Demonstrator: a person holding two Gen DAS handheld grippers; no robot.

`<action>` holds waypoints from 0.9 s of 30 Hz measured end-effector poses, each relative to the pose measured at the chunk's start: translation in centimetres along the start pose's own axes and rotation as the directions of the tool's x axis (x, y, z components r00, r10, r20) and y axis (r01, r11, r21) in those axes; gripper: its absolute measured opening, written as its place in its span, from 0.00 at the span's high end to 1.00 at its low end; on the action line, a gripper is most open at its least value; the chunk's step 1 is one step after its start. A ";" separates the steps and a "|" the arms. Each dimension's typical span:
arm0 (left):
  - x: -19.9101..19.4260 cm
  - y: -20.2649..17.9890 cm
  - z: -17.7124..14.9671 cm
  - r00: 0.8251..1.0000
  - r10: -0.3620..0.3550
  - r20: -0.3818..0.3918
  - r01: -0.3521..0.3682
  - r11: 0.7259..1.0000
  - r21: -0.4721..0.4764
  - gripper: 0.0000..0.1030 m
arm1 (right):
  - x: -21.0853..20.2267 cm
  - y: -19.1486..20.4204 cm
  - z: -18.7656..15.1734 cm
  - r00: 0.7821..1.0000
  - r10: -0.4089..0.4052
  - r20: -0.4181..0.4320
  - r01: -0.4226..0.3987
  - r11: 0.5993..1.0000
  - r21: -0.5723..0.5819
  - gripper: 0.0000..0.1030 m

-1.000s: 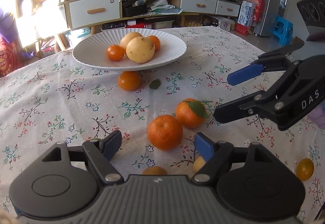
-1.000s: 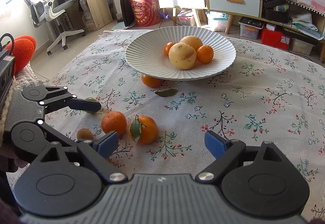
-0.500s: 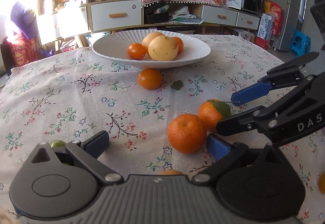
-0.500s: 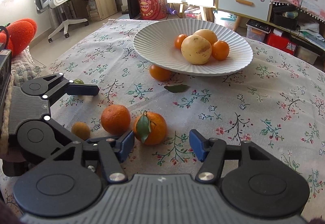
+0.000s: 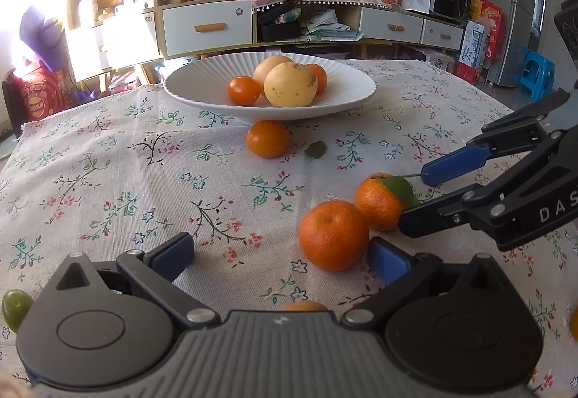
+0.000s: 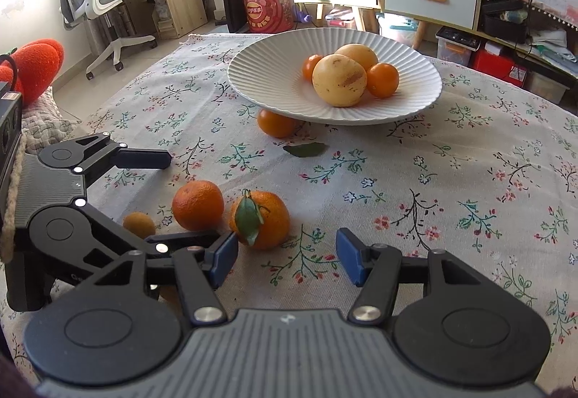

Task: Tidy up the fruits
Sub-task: 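Position the left tool over a large mandarin while the right tool hovers over a leafy mandarin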

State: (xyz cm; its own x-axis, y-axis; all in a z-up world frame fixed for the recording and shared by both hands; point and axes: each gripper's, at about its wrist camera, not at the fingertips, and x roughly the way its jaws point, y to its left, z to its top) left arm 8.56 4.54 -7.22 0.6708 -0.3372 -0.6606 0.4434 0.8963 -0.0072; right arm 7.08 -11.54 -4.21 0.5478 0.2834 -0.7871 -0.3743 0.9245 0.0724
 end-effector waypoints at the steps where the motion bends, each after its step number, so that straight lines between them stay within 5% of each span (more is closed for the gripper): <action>1: 0.0 0.0 0.0 1.000 0.000 0.000 0.000 1.000 0.000 0.26 | -0.1 0.0 0.0 1.000 -0.003 -0.001 0.003 1.000 0.002 0.45; 27: 0.0 0.0 0.0 1.000 0.000 -0.001 0.000 1.000 0.000 0.26 | -0.3 -0.7 -0.3 1.000 -0.027 -0.003 0.028 0.999 0.019 0.45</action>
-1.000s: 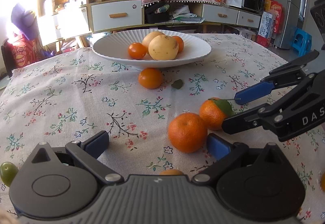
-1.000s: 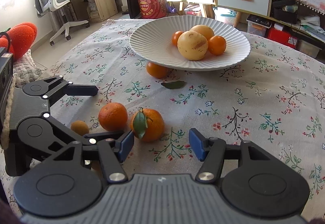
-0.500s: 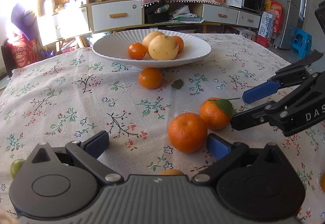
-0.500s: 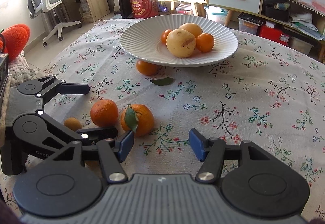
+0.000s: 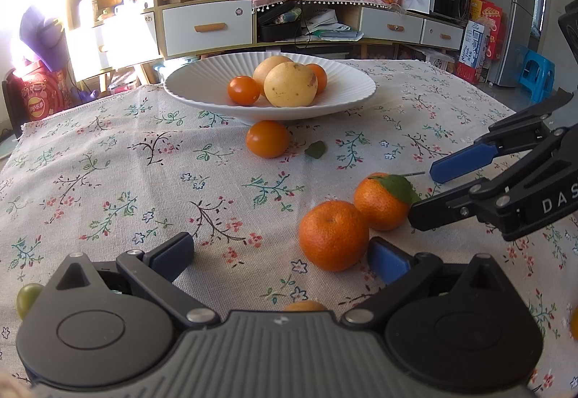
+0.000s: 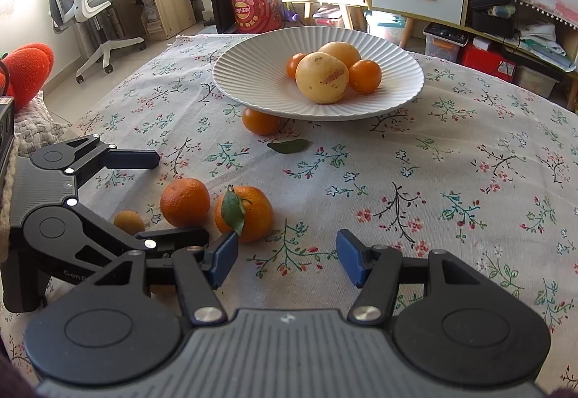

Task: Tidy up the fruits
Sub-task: 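Position the left tool over a large mandarin while the right tool hovers over a leafy mandarin, then close the left gripper on the large mandarin while the right gripper grasps the leafy mandarin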

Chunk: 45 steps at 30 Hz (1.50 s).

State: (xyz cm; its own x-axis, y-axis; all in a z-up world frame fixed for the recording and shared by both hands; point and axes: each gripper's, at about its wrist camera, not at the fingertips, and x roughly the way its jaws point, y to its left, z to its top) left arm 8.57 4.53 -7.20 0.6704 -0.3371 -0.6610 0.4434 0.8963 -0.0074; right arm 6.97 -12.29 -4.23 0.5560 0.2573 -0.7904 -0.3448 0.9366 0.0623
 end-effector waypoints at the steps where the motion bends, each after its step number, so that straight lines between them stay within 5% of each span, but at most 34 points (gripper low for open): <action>1: 0.0 0.0 0.0 1.000 0.000 0.000 0.000 1.000 0.000 0.26 | 0.0 0.0 0.0 1.000 0.000 0.000 0.000 1.000 -0.001 0.45; 24: 0.2 -0.1 0.2 1.000 0.005 0.000 -0.005 1.000 -0.001 0.26 | 0.5 0.8 0.0 1.000 -0.014 0.009 0.014 0.999 -0.036 0.43; 30: 0.5 -0.1 0.2 1.000 0.015 0.001 -0.015 1.000 -0.006 0.26 | 0.7 1.1 0.3 0.999 -0.035 0.021 0.035 0.999 -0.039 0.54; 41: 0.5 -0.1 0.4 1.000 0.016 -0.012 -0.016 1.000 -0.003 0.26 | 1.1 1.3 0.7 0.999 -0.013 0.031 0.015 0.998 -0.065 0.53; 43: 0.4 -0.2 0.5 1.000 0.013 -0.011 -0.013 1.000 0.002 0.29 | 1.2 1.4 0.8 0.999 -0.009 0.032 0.011 0.998 -0.065 0.53; 45: 0.1 -0.4 0.6 1.000 0.001 -0.005 -0.001 1.000 0.014 0.48 | 1.3 1.4 0.9 0.999 -0.004 0.033 0.007 0.998 -0.068 0.54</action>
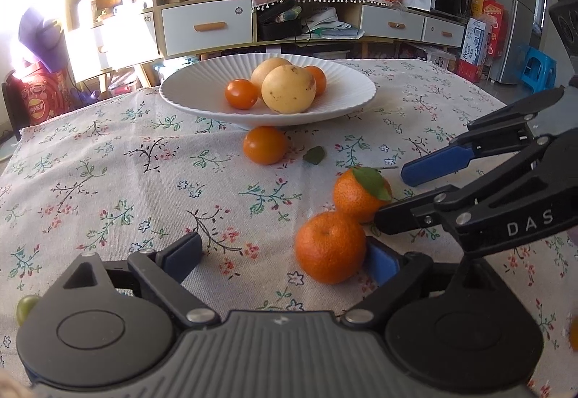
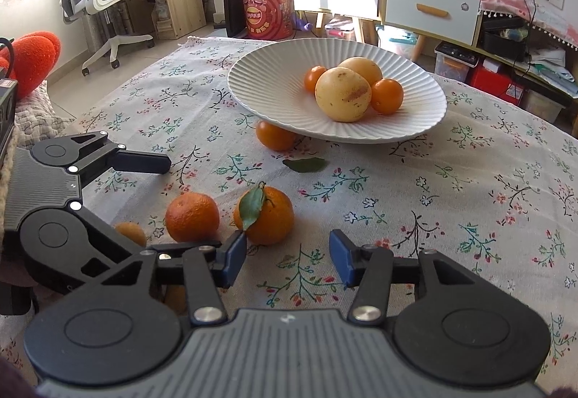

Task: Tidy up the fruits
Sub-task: 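Close the left gripper on the large mandarin while the right gripper grasps the leafy mandarin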

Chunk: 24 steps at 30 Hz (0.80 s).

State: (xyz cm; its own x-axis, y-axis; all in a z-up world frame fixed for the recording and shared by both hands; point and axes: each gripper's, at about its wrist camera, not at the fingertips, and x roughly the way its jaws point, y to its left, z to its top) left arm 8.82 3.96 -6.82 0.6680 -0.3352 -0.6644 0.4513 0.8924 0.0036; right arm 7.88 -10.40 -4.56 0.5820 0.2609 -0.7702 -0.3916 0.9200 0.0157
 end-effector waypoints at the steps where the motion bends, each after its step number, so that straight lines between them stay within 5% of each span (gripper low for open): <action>1: -0.2 -0.1 0.1 1.000 -0.007 0.001 0.007 1.000 0.005 0.54 | 0.0 0.0 0.1 1.000 0.002 0.001 -0.002 1.000 -0.001 0.54; 3: -0.4 -0.5 0.3 1.000 -0.018 -0.005 0.018 1.000 0.012 0.72 | 0.0 0.0 0.2 1.000 0.009 0.004 -0.009 1.000 0.001 0.54; 8: -0.5 -1.2 0.5 1.000 -0.025 -0.013 0.025 0.999 0.023 0.98 | 0.3 0.0 0.5 1.000 0.016 0.005 -0.016 1.000 -0.005 0.54; 24: -0.8 -0.6 1.3 0.995 -0.022 -0.101 0.020 1.000 -0.017 1.00 | 1.5 0.8 1.2 1.000 0.031 -0.006 -0.031 0.999 -0.013 0.57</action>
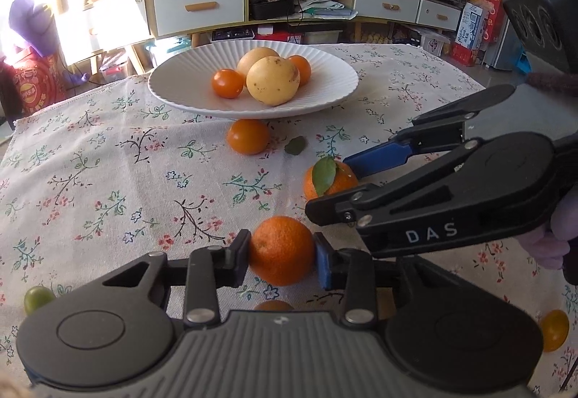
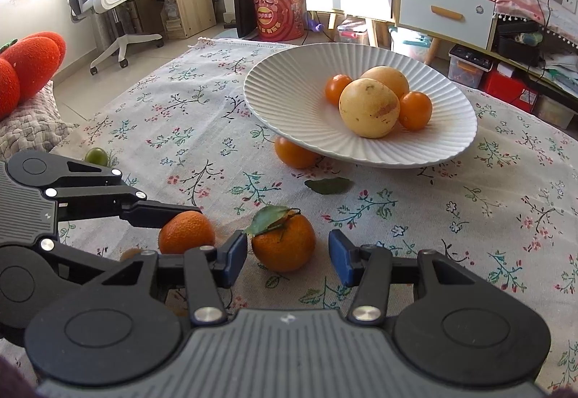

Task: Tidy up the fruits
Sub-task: 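Close the left gripper on the large mandarin while the right gripper grasps the leafy mandarin, then carry both mandarins over the white bowl and lower them in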

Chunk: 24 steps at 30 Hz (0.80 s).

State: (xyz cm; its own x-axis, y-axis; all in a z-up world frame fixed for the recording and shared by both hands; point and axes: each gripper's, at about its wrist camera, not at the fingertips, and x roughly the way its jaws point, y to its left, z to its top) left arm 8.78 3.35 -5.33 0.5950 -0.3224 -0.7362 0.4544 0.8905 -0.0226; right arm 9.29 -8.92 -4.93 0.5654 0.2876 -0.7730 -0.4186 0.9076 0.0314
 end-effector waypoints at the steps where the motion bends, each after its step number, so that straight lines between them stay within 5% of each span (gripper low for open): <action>1: 0.0 0.0 0.1 1.000 0.000 -0.008 0.000 1.000 -0.006 1.00 | 0.1 0.0 0.0 1.000 -0.001 -0.002 0.001 1.000 -0.001 0.59; 3: 0.0 0.1 0.2 1.000 0.000 -0.018 -0.001 1.000 -0.017 1.00 | 0.3 0.1 0.0 1.000 -0.004 -0.012 0.004 1.000 -0.005 0.66; 11: -0.2 1.0 1.2 0.999 -0.030 -0.016 0.029 0.998 -0.064 1.00 | -0.7 -0.4 0.5 1.000 -0.015 0.003 0.015 0.999 0.030 0.67; 24: -1.5 2.4 6.5 0.991 -0.036 0.129 0.055 0.988 -0.146 1.00 | -4.4 -3.5 2.5 0.993 -0.056 0.108 0.037 0.984 0.173 0.67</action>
State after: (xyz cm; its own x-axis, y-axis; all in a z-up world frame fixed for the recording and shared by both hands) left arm 13.25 3.88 0.09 0.6587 -0.3927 -0.6418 0.3848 0.9088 -0.1611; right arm 10.05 -12.56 -0.04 0.6614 0.2676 -0.7007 -0.2686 0.9567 0.1119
